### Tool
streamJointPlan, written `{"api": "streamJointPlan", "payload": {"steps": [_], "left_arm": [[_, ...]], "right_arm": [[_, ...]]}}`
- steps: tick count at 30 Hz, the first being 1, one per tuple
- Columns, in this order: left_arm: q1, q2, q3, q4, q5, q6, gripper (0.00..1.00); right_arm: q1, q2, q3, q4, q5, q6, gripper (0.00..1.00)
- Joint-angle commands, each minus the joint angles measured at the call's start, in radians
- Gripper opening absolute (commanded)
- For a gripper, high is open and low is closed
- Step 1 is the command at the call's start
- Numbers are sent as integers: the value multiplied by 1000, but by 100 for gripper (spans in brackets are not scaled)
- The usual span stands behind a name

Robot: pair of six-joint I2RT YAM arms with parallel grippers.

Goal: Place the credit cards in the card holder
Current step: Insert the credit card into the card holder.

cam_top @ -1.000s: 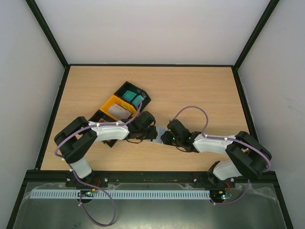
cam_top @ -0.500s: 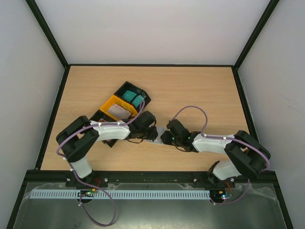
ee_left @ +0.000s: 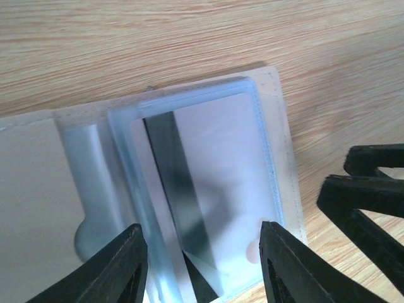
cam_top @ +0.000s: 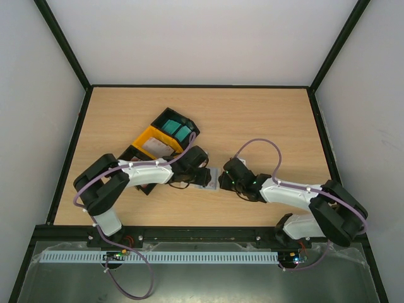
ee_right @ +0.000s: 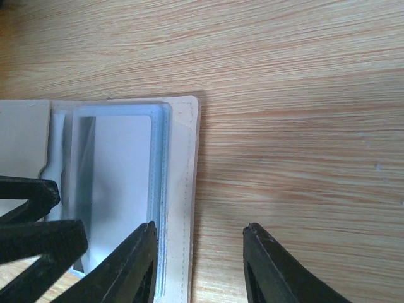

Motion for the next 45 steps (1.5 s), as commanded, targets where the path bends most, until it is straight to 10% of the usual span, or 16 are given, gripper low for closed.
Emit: {"api": "streamJointPlan", "payload": {"steps": [1, 13, 45], "left_arm": [[-3, -29, 17, -68, -57, -3, 46], [6, 1, -23, -56, -58, -41, 12], [41, 10, -169, -14, -77, -89, 3]], "right_arm": [[5, -22, 21, -64, 9, -20, 37], [4, 5, 30, -24, -61, -22, 28], [5, 36, 44, 91, -157, 48, 32]]}}
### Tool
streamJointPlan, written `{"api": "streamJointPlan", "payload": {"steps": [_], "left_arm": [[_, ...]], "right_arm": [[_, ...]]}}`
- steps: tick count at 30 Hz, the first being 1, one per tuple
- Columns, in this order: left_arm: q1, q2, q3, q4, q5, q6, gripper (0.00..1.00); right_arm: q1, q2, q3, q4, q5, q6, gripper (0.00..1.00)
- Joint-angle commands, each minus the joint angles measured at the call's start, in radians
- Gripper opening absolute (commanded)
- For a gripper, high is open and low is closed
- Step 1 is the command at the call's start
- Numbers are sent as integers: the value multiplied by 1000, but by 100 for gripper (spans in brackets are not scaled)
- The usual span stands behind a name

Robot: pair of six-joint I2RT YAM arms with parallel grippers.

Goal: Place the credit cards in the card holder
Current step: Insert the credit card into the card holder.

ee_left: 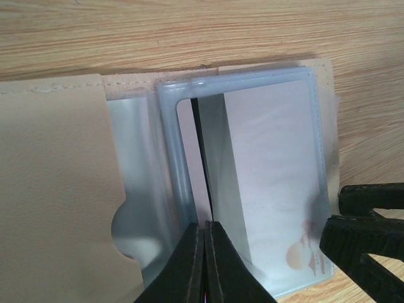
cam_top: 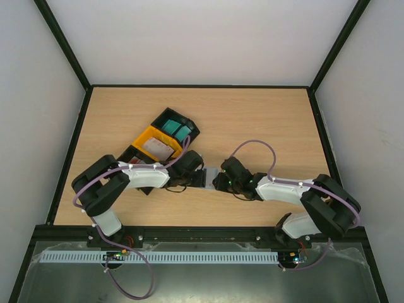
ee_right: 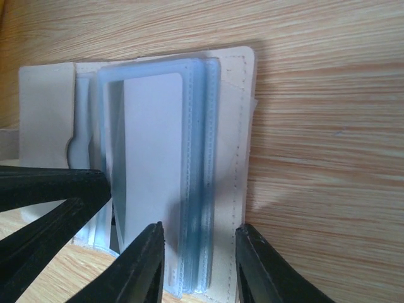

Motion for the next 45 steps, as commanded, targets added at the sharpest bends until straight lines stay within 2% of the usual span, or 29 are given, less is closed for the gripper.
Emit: {"api": "streamJointPlan", "payload": {"steps": [1, 4, 11, 14, 18, 21, 24, 36, 45], "left_arm": [[27, 15, -83, -90, -32, -18, 3], [45, 3, -110, -61, -10, -23, 3], [56, 9, -129, -40, 4, -22, 3], [63, 10, -137, -29, 9, -25, 3], [76, 9, -159, -6, 28, -29, 3], [86, 8, -170, 3, 34, -30, 3], [94, 9, -177, 8, 40, -29, 3], [108, 20, -191, 22, 48, -28, 3], [111, 20, -191, 28, 53, -27, 3]], "right_arm": [[7, -40, 29, 31, -9, 22, 33], [6, -55, 32, 31, -15, 24, 32], [9, -43, 45, 36, -33, 20, 24], [15, -47, 54, 24, -20, 19, 25], [27, -52, 70, -10, 36, 19, 34], [38, -42, 85, -26, 57, 16, 35], [65, -32, 108, -50, 118, 22, 34], [69, 61, 127, -50, 113, 45, 33], [69, 73, 121, 5, 38, 39, 25]]}}
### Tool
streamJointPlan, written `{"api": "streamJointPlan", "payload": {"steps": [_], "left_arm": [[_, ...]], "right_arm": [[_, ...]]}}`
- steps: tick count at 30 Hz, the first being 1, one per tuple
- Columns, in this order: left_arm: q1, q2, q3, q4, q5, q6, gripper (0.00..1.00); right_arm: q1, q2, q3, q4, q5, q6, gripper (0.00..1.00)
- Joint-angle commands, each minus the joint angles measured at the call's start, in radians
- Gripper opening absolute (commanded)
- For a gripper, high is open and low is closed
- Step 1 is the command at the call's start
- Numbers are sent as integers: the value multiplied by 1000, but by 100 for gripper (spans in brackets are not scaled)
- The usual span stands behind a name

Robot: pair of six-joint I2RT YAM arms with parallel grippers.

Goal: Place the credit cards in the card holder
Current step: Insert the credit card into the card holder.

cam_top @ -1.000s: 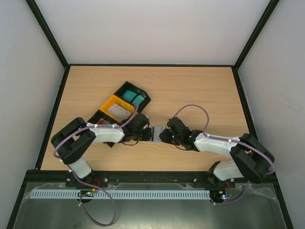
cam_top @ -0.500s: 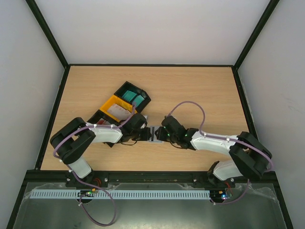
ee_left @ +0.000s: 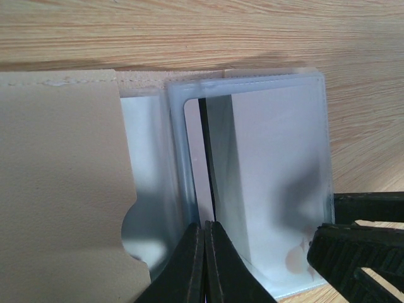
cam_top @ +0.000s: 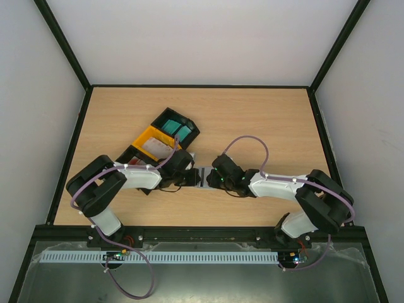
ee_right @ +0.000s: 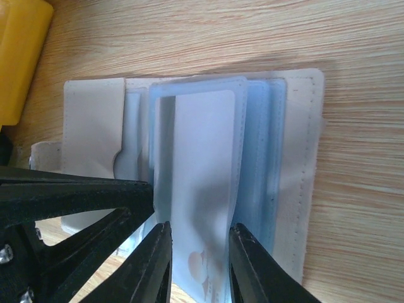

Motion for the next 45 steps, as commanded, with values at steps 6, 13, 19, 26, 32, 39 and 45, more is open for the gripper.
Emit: {"api": "streamJointPlan", "payload": {"steps": [6, 13, 19, 26, 32, 39, 45], "left_arm": [[22, 50, -52, -166, -80, 4, 3], [22, 32, -54, -166, -82, 3, 4], [22, 10, -53, -168, -81, 0, 10], [21, -67, -14, -215, -85, 12, 26], [20, -127, 42, -276, -83, 25, 49], [21, -112, 38, -276, -93, 20, 46], [21, -72, 16, -252, -104, 15, 21]], "right_arm": [[7, -17, -5, 104, -97, 31, 25], [7, -11, -37, 148, -85, 139, 26], [7, 33, -30, 163, -56, 155, 27], [7, 46, -12, 183, -55, 129, 24], [8, 83, 8, 178, -48, 110, 13], [8, 102, 13, 263, -132, 103, 15], [7, 84, 10, 207, -72, 99, 21]]}}
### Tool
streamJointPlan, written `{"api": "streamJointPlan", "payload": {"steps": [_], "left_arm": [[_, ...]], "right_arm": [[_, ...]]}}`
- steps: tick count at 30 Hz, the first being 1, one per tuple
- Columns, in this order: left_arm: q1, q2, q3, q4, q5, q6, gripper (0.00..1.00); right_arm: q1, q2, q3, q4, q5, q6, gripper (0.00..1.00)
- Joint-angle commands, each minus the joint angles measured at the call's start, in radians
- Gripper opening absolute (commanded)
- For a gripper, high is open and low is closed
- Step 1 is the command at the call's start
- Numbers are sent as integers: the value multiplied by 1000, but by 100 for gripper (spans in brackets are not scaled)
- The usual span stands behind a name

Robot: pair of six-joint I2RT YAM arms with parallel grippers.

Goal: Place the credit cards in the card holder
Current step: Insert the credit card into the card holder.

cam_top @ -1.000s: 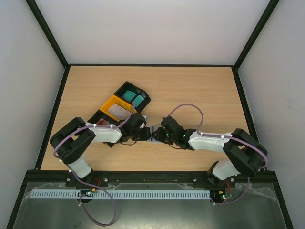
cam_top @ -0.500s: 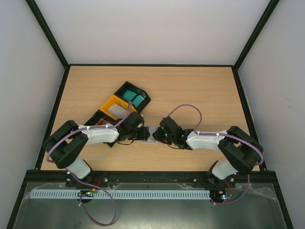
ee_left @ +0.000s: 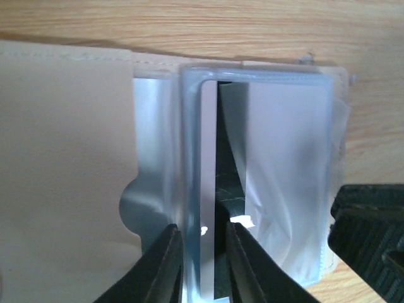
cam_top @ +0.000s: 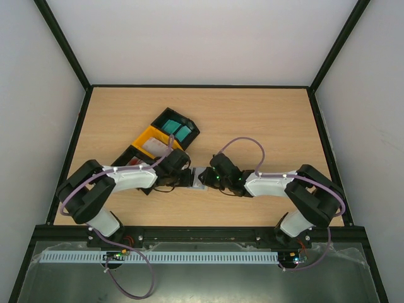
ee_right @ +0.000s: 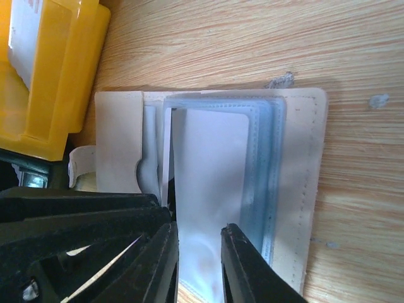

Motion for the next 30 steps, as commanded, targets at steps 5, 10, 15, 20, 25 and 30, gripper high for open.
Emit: {"api": "streamJointPlan", "payload": {"steps": [5, 10, 15, 20, 25, 30], "left_arm": [[8, 45, -15, 1, -15, 8, 9], [8, 62, -31, 0, -29, 8, 6], [9, 82, -54, 10, -40, -3, 6], [15, 100, -77, 28, -37, -10, 6], [35, 115, -96, 39, -36, -16, 6], [40, 115, -110, 55, -22, -13, 6]], "right_arm": [[6, -19, 16, -45, 61, -17, 22], [7, -12, 14, -52, 46, -24, 25], [5, 6, 17, -58, 39, -28, 28], [7, 21, 26, -49, 14, -35, 28], [8, 19, 31, -68, 29, -36, 28], [12, 29, 42, -103, 60, -31, 31]]}}
